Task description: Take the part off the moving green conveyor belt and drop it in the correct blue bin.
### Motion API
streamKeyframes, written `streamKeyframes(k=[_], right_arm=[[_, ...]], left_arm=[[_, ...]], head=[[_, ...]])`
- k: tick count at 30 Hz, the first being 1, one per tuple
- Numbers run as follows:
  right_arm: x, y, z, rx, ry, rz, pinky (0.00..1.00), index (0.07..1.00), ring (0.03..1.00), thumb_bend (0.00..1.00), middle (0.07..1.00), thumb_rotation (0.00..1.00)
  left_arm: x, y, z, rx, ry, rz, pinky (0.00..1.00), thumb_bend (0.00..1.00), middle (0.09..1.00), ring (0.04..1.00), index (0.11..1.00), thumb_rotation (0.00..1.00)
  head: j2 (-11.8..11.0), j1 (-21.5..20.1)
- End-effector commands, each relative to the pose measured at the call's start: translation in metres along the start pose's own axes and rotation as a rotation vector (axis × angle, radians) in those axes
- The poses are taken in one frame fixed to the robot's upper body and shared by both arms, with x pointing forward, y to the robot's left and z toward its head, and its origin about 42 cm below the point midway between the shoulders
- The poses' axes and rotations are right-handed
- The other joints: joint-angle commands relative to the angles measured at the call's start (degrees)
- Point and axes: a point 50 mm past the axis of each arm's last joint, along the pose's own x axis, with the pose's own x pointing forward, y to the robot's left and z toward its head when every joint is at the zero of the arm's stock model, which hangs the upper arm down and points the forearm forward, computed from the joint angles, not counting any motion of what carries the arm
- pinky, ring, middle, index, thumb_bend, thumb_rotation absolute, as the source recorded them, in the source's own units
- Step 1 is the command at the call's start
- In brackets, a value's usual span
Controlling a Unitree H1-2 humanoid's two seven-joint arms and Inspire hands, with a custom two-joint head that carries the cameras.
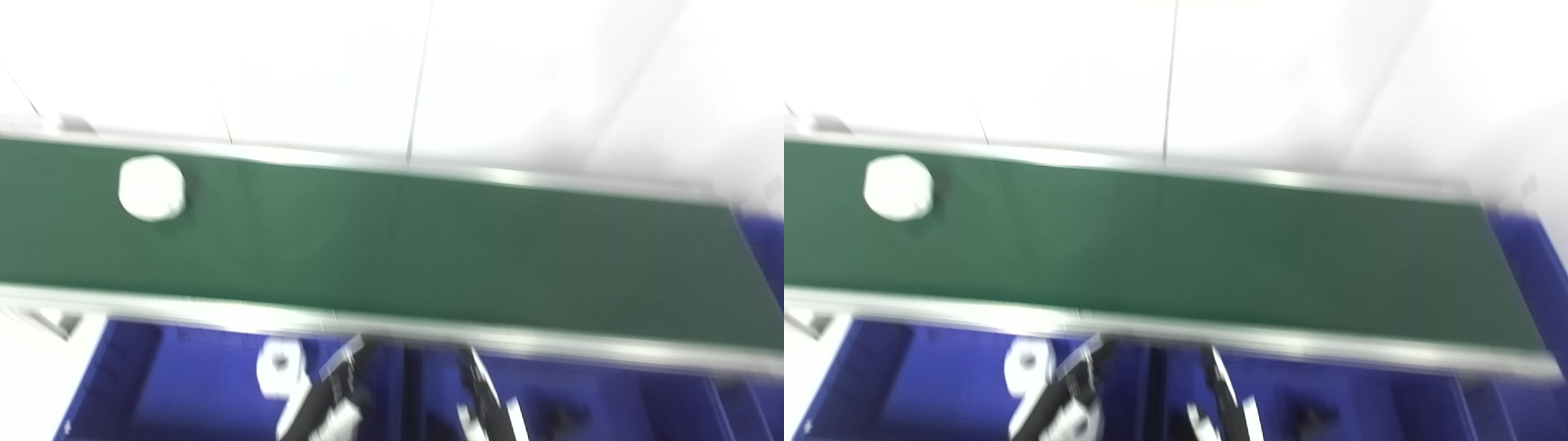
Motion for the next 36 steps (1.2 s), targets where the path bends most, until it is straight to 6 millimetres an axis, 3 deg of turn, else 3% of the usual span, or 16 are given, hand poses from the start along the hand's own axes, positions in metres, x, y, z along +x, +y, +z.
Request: streamKeyframes(k=[1, 6, 10, 16, 18, 21, 24, 29, 36], right_arm=[[0.003, 0.000, 0.006, 0.033, -0.058, -0.001, 0.93, 0.953, 0.948, 0.86, 0.984, 1.00], [0.006, -0.001, 0.001, 0.030, -0.046, 0.000, 0.92, 0.953, 0.937, 0.84, 0.980, 1.00], [0.008, -0.002, 0.000, 0.027, -0.043, 0.000, 0.91, 0.949, 0.936, 0.84, 0.978, 1.00], [0.006, -0.004, 0.002, 0.032, -0.047, 0.006, 0.93, 0.967, 0.941, 0.84, 0.986, 1.00], [0.004, -0.007, 0.004, 0.039, -0.050, 0.007, 0.94, 0.974, 0.948, 0.84, 0.990, 1.00], [0.003, -0.010, 0.006, 0.043, -0.059, 0.010, 0.96, 0.988, 0.955, 0.83, 0.995, 1.00], [0.003, -0.012, 0.010, 0.042, -0.071, 0.018, 0.98, 1.000, 0.961, 0.81, 1.000, 1.00], [0.000, -0.013, 0.015, 0.064, -0.083, 0.035, 1.00, 0.999, 0.975, 0.81, 1.000, 1.00], [-0.003, -0.017, 0.022, 0.066, -0.102, 0.042, 1.00, 1.000, 0.977, 0.80, 0.997, 1.00]], left_arm=[[0.006, -0.003, 0.006, 0.013, -0.071, 0.001, 0.87, 0.78, 0.912, 0.917, 0.848, 0.74], [0.010, -0.003, 0.001, 0.016, -0.080, -0.001, 0.85, 0.79, 0.904, 0.906, 0.839, 0.74], [0.011, -0.003, -0.001, 0.017, -0.089, -0.001, 0.84, 0.78, 0.898, 0.899, 0.832, 0.73], [0.011, -0.006, 0.001, 0.012, -0.103, -0.009, 0.84, 0.80, 0.891, 0.892, 0.824, 0.71], [0.011, -0.010, 0.008, 0.020, -0.139, -0.031, 0.83, 0.81, 0.882, 0.883, 0.815, 0.70], [0.008, -0.013, 0.030, 0.057, -0.239, -0.076, 0.79, 0.81, 0.872, 0.862, 0.815, 0.67], [0.004, -0.016, 0.055, 0.072, -0.334, -0.103, 0.74, 0.81, 0.851, 0.836, 0.783, 0.58], [-0.002, -0.017, 0.100, 0.150, -0.486, -0.121, 0.68, 0.83, 0.838, 0.805, 0.764, 0.55], [0.002, -0.008, 0.149, 0.305, -0.617, -0.120, 0.70, 0.93, 0.823, 0.812, 0.770, 0.47]], head=[[-0.53, 0.26], [-2.34, 0.92], [-2.45, 1.49], [-1.55, 3.91], [-0.14, 6.13], [1.27, 7.70], [2.74, 8.85], [3.83, 9.53], [6.03, 10.18]])
